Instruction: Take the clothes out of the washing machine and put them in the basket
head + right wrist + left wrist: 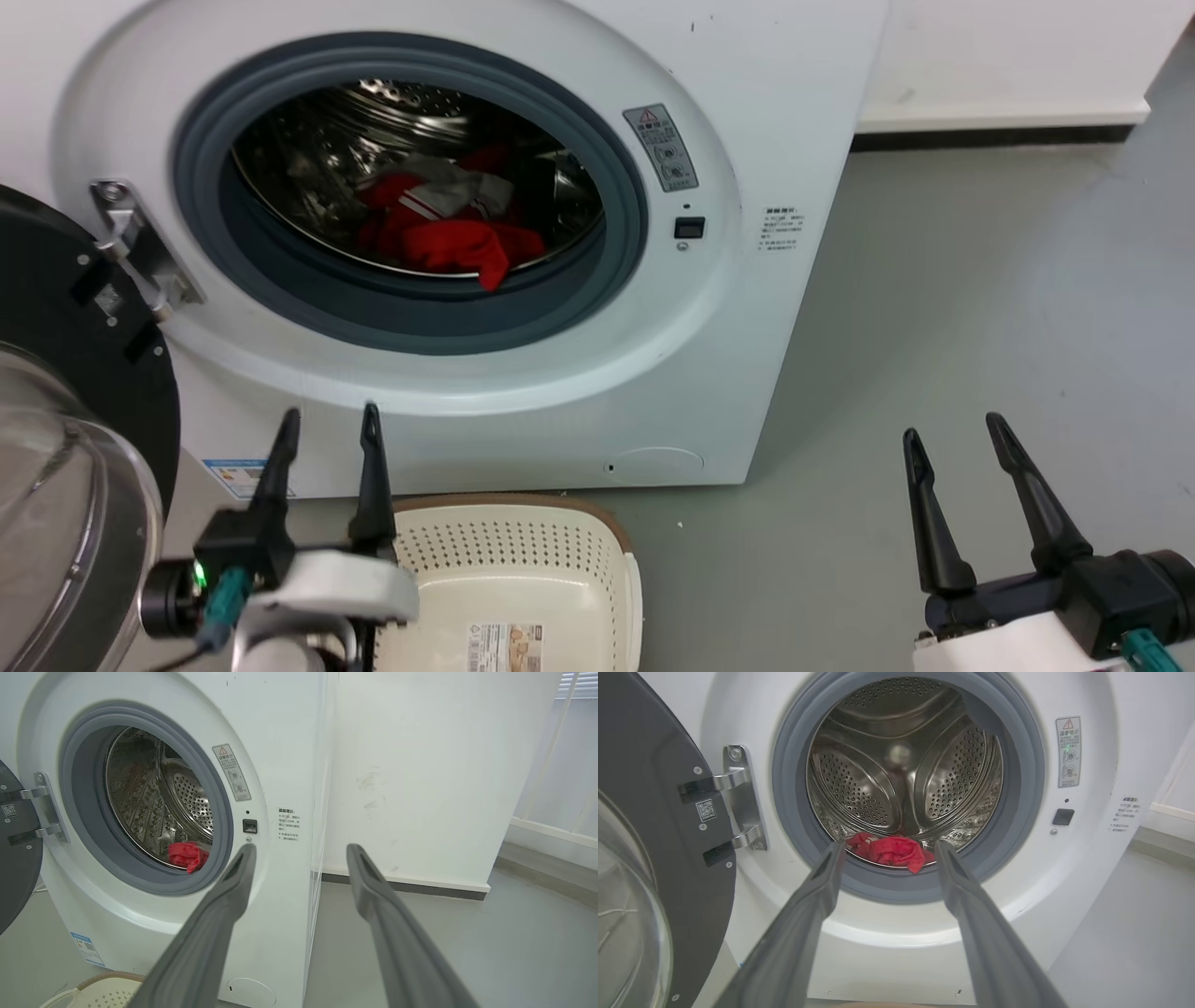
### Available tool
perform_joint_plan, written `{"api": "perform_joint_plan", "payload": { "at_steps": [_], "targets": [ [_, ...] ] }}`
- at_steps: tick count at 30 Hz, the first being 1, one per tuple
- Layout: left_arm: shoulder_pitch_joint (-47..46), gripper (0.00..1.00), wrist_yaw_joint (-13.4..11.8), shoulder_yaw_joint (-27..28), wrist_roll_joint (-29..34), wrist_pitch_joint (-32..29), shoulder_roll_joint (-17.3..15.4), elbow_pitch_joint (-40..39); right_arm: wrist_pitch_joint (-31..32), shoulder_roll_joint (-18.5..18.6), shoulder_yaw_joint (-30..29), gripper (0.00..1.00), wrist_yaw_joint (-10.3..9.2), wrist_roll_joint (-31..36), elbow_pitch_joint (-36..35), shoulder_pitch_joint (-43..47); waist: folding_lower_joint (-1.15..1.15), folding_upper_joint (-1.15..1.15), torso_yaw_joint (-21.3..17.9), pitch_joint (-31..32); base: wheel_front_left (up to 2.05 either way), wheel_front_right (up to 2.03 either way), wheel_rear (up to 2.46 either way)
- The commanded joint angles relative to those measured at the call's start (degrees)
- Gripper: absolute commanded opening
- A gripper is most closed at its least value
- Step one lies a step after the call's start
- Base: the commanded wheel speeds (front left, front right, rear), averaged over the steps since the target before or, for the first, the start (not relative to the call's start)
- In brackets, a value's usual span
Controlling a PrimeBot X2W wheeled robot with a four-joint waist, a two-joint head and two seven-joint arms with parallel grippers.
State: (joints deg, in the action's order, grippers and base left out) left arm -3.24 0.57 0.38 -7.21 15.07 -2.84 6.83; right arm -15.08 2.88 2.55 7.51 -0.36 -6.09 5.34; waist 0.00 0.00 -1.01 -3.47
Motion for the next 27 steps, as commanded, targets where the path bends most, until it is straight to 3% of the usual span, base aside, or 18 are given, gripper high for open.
{"api": "perform_joint_plan", "payload": {
  "at_steps": [1, 7, 18, 27],
  "targets": [
    [-1.56, 1.0, 0.34, 0.35, 0.31, 0.16, -0.08, 0.27, -0.15, -0.01, 0.08, 1.0, -0.04, 0.28, -0.39, -1.01, 0.0, 0.0, -0.82, -1.25, 0.0, 0.0, 0.0],
    [-13.83, 1.0, 2.82, 3.11, 1.49, 0.16, -1.04, 9.94, -0.14, -0.02, -0.57, 1.0, -0.04, 0.41, -1.33, -3.78, 0.0, 0.0, -2.77, -7.08, 0.0, 0.0, 0.0],
    [-40.76, 1.0, 4.58, 2.41, 4.85, 0.01, -8.27, 31.58, -0.14, -0.04, -0.53, 1.0, -0.04, -1.63, -2.1, -9.69, 0.0, 0.0, -7.29, -17.49, 0.0, 0.0, 0.0],
    [-57.8, 1.0, 6.08, -1.01, 6.41, -8.76, -14.17, 47.39, -0.14, -0.05, -0.85, 1.0, -0.04, -4.31, -2.66, -13.76, 0.0, 0.0, -10.19, -24.52, 0.0, 0.0, 0.0]
  ]
}}
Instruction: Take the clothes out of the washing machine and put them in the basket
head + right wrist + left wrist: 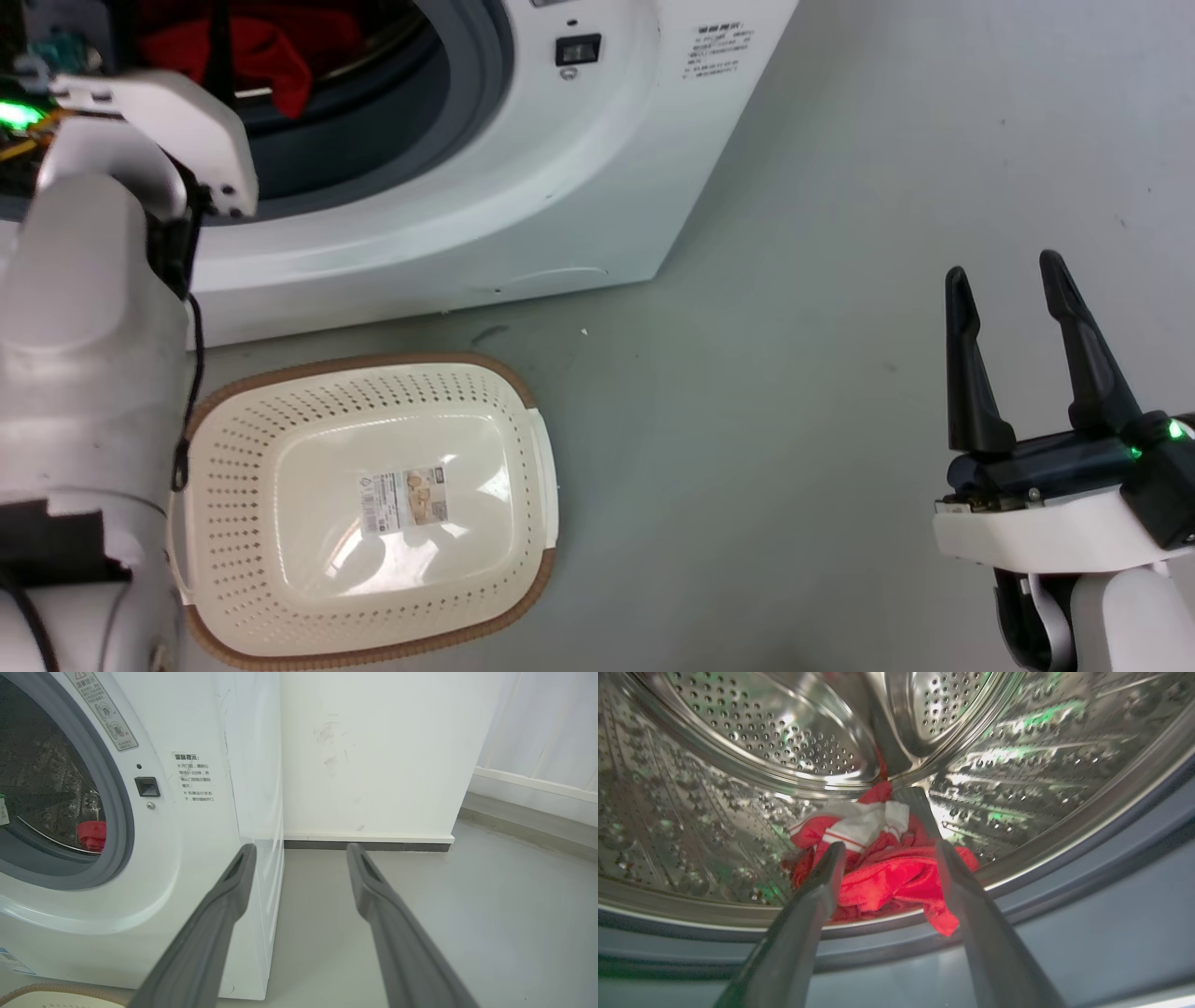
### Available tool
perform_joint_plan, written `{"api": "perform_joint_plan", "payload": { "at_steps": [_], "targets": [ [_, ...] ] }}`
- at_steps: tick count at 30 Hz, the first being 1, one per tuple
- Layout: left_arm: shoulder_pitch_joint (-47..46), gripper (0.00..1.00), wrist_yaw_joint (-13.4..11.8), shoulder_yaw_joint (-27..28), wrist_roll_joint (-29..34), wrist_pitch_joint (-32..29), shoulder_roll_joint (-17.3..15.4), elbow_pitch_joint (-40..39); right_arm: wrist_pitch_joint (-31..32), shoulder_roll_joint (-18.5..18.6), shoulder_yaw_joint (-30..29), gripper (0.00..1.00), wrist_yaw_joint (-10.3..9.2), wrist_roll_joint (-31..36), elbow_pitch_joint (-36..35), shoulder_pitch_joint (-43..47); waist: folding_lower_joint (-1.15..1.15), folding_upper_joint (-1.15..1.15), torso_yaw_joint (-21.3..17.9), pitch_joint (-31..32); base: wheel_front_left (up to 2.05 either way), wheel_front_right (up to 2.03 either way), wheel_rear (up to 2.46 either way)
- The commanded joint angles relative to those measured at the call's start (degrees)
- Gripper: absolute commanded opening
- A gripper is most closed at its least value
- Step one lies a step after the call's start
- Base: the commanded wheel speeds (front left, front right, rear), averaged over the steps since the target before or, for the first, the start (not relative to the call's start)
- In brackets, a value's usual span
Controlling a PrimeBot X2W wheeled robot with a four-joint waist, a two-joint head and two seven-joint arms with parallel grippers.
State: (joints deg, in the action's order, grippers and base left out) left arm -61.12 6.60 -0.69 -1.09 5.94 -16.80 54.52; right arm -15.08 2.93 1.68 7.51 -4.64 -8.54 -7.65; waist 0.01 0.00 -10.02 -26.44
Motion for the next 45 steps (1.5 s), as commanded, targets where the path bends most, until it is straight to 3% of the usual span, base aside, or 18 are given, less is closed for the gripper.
{"api": "perform_joint_plan", "payload": {
  "at_steps": [1, 10, 22, 30, 31, 32, 45],
  "targets": [
    [-1.42, 1.0, 0.24, -0.1, -0.03, -1.01, -0.57, 0.99, -0.14, -0.09, 0.11, 1.0, -0.04, -0.33, -0.29, -1.18, -0.01, 0.0, -1.45, -2.2, 0.0, 0.0, 0.0],
    [-13.41, 1.0, 0.76, -3.9, -0.29, -13.93, -4.65, 8.88, -0.14, -0.09, -0.03, 1.0, -0.04, -2.67, -1.45, -4.7, -0.01, 0.0, -4.0, -9.04, 0.0, 0.0, 0.0],
    [-25.37, 1.0, 0.81, -9.08, -3.75, -29.56, -6.87, 14.05, -0.14, -0.08, -0.46, 1.0, -0.04, -5.03, -2.52, -7.5, -0.01, 0.0, -5.52, -16.44, 0.0, 0.0, 0.0],
    [-27.04, 1.0, 0.83, -10.39, -5.54, -33.41, -6.6, 15.91, -0.14, -0.08, -0.63, 1.0, -0.04, -5.7, -2.33, -8.08, -0.01, 0.0, -5.59, -17.47, 0.0, 0.0, 0.0],
    [-26.99, 0.18, 0.83, -10.67, -5.53, -33.14, -6.68, 15.98, -0.14, -0.08, -0.7, 1.0, -0.04, -5.73, -2.26, -8.12, -0.01, 0.0, -5.54, -17.41, 0.0, 0.0, 0.0],
    [-26.87, 0.0, 0.84, -10.99, -5.42, -32.65, -6.92, 15.91, -0.14, -0.08, -0.75, 1.0, -0.04, -5.74, -2.16, -8.15, -0.01, 0.0, -5.48, -17.28, 0.0, 0.0, 0.0],
    [-20.48, 0.0, 0.82, -13.68, -9.59, -18.93, -6.9, 14.31, -0.14, -0.08, -0.83, 1.0, -0.04, -4.4, -1.43, -6.5, -0.01, 0.0, -3.36, -11.22, 0.0, 0.0, 0.0]
  ]
}}
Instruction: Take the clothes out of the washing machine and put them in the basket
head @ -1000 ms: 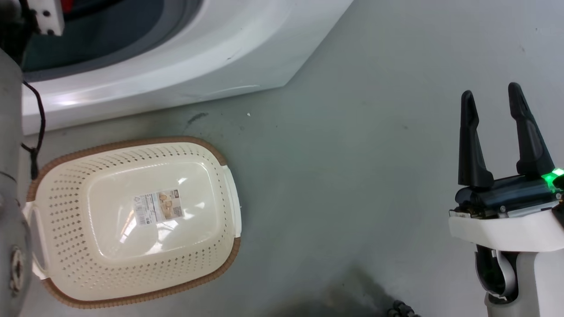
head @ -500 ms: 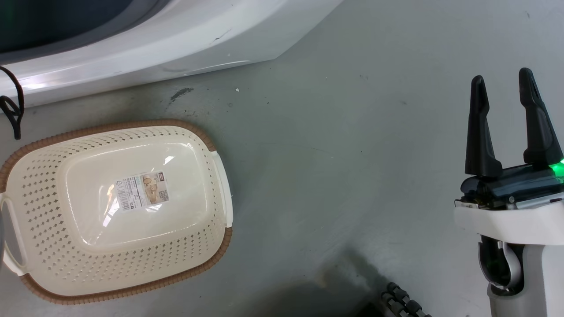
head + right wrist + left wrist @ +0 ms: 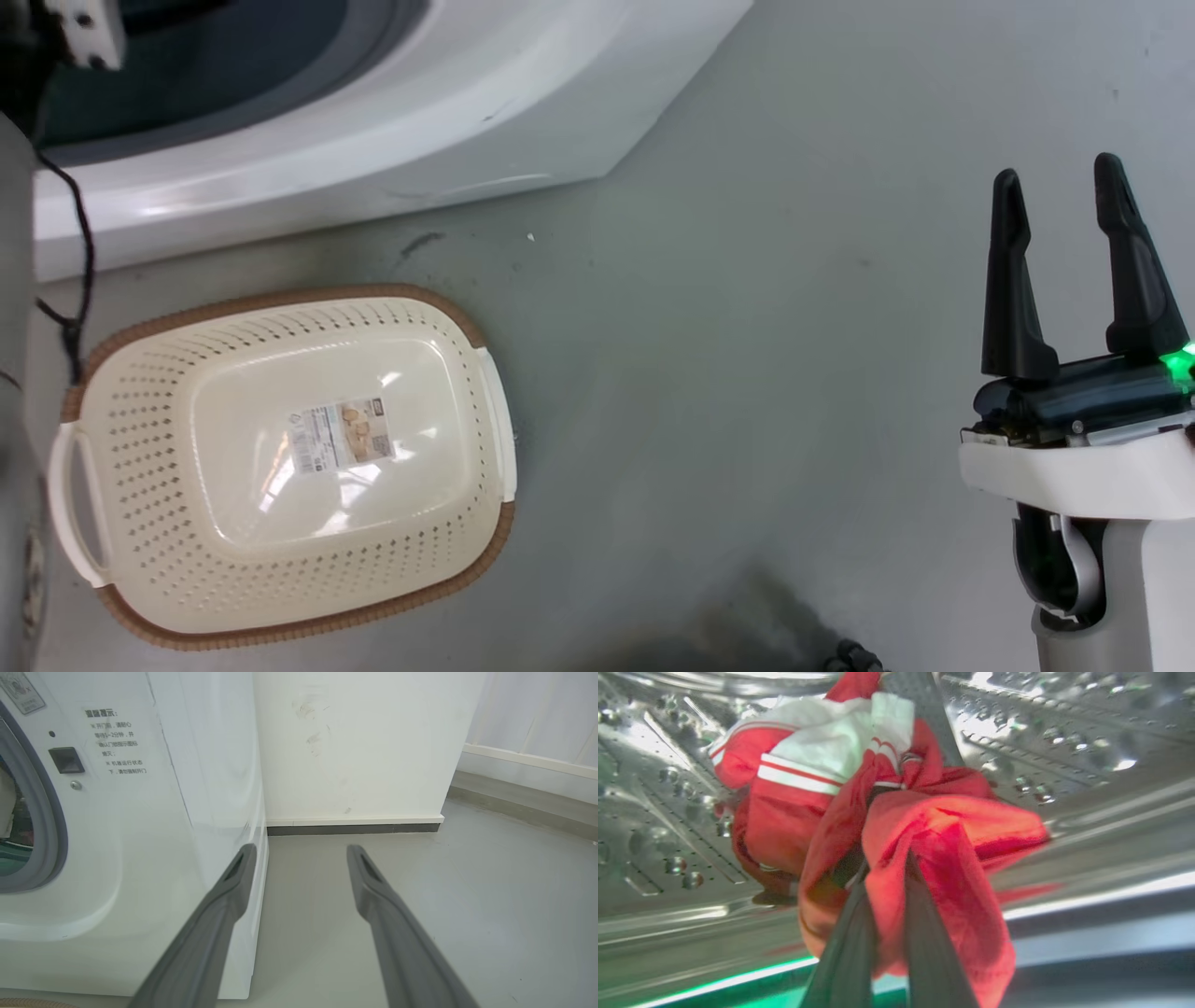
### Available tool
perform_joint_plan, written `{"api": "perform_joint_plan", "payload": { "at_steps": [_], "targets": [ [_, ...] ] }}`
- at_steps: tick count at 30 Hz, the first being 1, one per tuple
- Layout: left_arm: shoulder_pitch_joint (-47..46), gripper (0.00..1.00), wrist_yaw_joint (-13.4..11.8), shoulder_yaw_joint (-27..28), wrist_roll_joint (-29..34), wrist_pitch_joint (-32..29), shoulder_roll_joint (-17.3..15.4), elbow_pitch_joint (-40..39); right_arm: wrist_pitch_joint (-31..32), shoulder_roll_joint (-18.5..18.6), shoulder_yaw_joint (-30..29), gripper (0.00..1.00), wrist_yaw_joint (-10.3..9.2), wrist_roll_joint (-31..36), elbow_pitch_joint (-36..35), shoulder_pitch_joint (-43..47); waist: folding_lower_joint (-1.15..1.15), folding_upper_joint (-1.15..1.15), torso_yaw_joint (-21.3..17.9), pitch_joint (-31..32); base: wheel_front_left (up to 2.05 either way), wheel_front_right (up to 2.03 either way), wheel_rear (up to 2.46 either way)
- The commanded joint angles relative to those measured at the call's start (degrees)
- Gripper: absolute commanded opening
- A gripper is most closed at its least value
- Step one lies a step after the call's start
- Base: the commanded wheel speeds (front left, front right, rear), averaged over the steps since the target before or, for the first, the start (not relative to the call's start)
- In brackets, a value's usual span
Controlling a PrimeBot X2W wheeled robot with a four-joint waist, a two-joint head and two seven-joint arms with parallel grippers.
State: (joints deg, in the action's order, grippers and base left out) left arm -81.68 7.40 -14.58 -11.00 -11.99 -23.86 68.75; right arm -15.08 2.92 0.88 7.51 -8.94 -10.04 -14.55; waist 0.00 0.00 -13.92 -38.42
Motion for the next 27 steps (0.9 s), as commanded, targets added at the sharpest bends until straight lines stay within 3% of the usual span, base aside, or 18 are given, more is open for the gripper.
{"api": "perform_joint_plan", "payload": {
  "at_steps": [1, 17, 27],
  "targets": [
    [0.7, 0.0, 0.02, -0.15, -0.17, 0.5, 0.17, -0.22, -0.14, -0.07, 0.04, 1.0, -0.04, 0.01, 0.15, 0.55, 0.0, 0.0, 0.77, 1.46, 0.0, 0.0, 0.0],
    [19.56, 0.0, 0.02, -7.06, -9.34, 23.14, 4.08, -3.67, -0.14, -0.05, 0.38, 1.0, -0.04, 3.16, 2.71, 6.86, 0.0, 0.0, 5.56, 15.87, 0.0, 0.0, 0.0],
    [34.08, 0.0, -0.19, -8.01, -11.3, 27.23, 7.28, -10.33, -0.14, -0.05, 1.1, 1.0, -0.04, 4.94, 4.13, 12.59, 0.0, 0.0, 9.81, 25.95, 0.0, 0.0, 0.0]
  ]
}}
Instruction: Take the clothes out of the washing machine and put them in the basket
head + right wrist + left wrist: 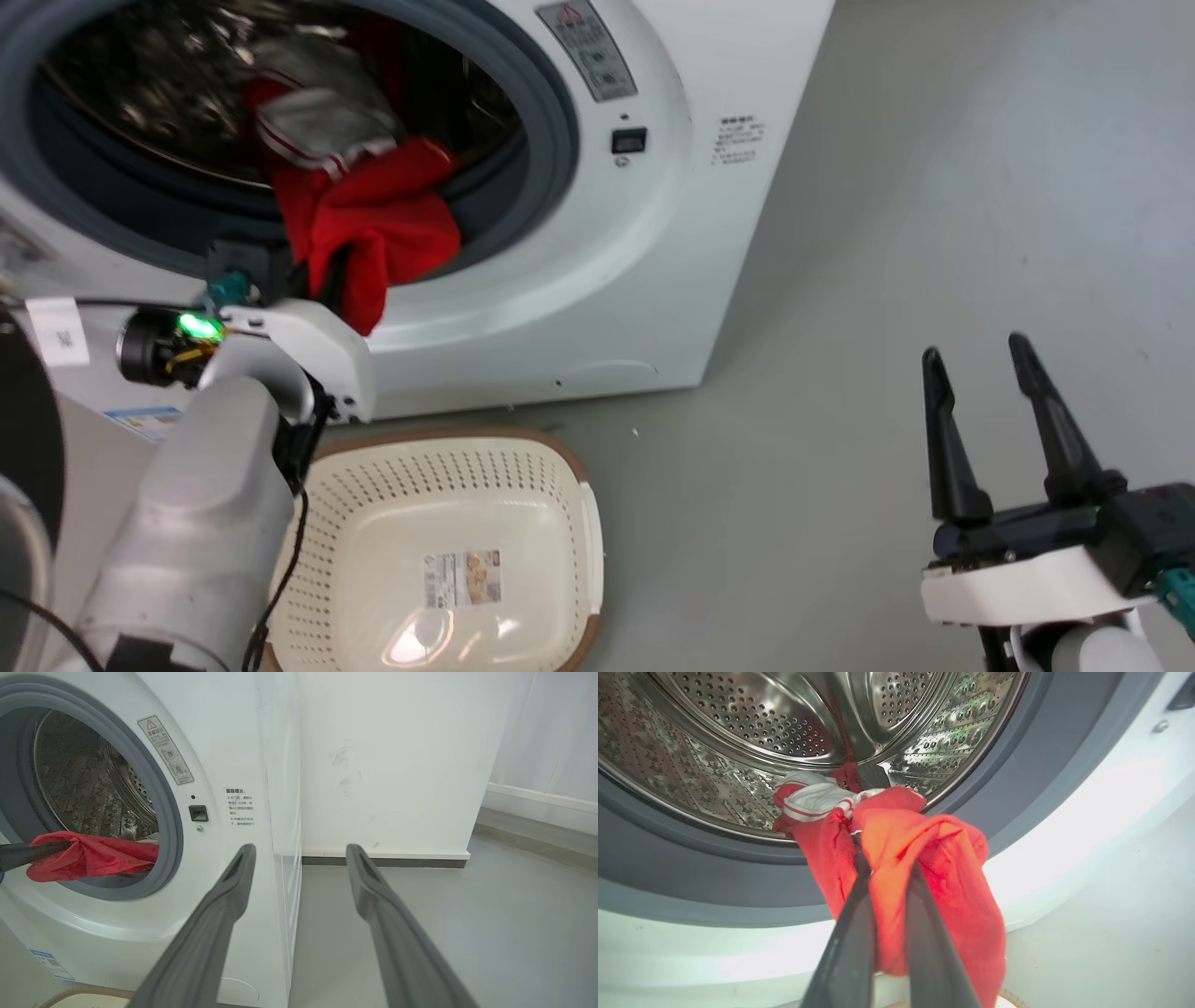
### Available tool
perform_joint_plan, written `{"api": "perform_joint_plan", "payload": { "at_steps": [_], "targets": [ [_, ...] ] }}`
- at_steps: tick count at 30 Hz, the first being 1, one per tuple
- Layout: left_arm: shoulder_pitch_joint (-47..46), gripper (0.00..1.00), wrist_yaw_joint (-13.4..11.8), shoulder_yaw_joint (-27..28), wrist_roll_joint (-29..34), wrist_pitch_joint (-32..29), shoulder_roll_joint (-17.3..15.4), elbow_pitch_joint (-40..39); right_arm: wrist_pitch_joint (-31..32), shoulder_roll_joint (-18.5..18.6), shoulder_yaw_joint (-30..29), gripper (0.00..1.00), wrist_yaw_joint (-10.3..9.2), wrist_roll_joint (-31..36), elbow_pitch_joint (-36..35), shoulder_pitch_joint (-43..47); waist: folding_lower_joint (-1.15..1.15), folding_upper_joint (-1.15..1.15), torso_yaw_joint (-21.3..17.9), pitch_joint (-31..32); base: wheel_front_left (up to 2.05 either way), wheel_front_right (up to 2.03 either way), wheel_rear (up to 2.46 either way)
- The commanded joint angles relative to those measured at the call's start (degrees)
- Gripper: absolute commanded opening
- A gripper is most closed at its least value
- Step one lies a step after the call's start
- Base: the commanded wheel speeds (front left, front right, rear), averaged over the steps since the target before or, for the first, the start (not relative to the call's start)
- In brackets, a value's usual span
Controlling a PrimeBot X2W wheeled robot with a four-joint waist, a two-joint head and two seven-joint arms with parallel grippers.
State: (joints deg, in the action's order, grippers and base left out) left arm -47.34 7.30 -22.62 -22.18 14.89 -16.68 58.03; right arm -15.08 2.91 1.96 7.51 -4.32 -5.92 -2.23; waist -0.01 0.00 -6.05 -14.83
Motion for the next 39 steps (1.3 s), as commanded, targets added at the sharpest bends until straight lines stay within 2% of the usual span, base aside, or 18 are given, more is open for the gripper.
{"api": "perform_joint_plan", "payload": {
  "at_steps": [1, 11, 22, 31, 39],
  "targets": [
    [1.13, 0.0, -0.36, 0.16, 0.1, 0.37, 0.29, -1.15, -0.14, -0.05, 0.08, 1.0, -0.04, 0.4, 0.16, 0.89, 0.01, 0.0, 2.36, 3.17, 0.0, 0.0, 0.0],
    [19.25, 0.0, -1.98, -1.23, 2.04, 0.32, 1.76, -17.3, -0.14, -0.05, 0.46, 1.0, -0.04, 1.19, 1.4, 6.18, 0.01, 0.0, 5.49, 10.36, 0.0, 0.0, 0.0],
    [34.41, 0.0, -2.01, -7.68, 2.92, -2.07, 3.25, -27.37, -0.14, -0.05, 0.76, 1.0, -0.04, 0.98, 1.96, 8.35, 0.01, 0.0, 6.78, 13.13, 0.0, 0.0, 0.0],
    [39.99, 0.0, -3.27, -7.58, 0.14, -2.3, 4.14, -26.22, -0.14, -0.06, 1.2, 1.0, -0.04, 1.19, 1.71, 7.25, 0.01, 0.0, 5.75, 11.9, 0.0, 0.0, 0.0],
    [37.54, 0.0, -2.51, -6.33, -2.37, -1.3, 6.12, -17.34, -0.14, -0.05, 1.28, 1.0, -0.04, 1.75, 1.04, 4.2, 0.01, 0.0, 3.55, 6.75, 0.0, 0.0, 0.0]
  ]
}}
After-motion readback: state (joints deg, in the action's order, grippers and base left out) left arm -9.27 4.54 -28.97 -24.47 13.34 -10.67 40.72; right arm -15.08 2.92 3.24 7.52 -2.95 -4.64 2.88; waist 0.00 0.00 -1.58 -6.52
